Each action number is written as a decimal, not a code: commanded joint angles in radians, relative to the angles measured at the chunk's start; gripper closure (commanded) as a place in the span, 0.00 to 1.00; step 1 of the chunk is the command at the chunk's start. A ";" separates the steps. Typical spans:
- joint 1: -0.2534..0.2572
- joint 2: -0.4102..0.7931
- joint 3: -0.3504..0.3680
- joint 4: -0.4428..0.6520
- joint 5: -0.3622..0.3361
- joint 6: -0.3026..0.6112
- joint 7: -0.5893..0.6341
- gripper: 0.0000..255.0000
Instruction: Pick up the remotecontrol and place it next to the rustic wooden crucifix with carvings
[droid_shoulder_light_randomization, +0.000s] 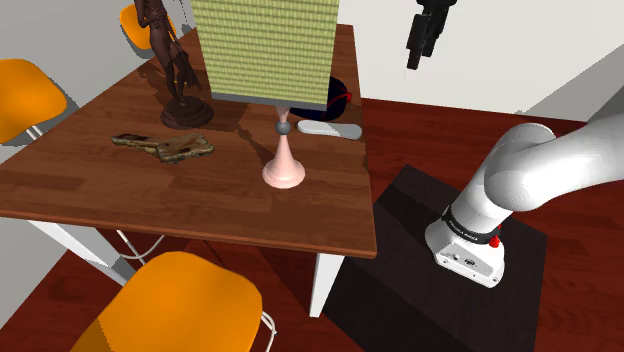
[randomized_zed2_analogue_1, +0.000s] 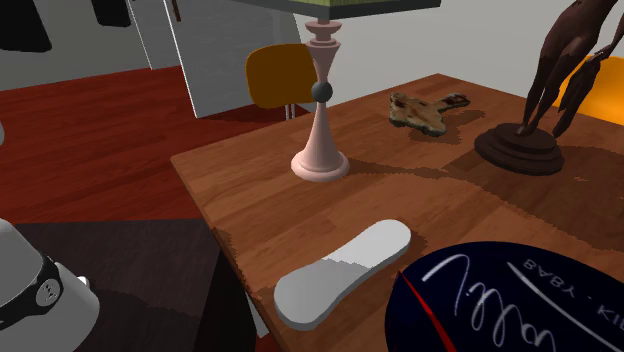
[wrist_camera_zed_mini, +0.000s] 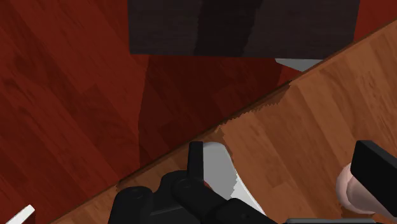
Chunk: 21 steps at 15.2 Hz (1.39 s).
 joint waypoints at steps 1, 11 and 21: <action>0.000 0.000 0.000 0.000 0.000 0.000 0.000 0.00; 0.057 0.197 -0.071 -0.133 -0.034 0.370 -0.196 0.00; 0.116 0.512 -0.117 -0.124 -0.016 0.712 -0.396 0.00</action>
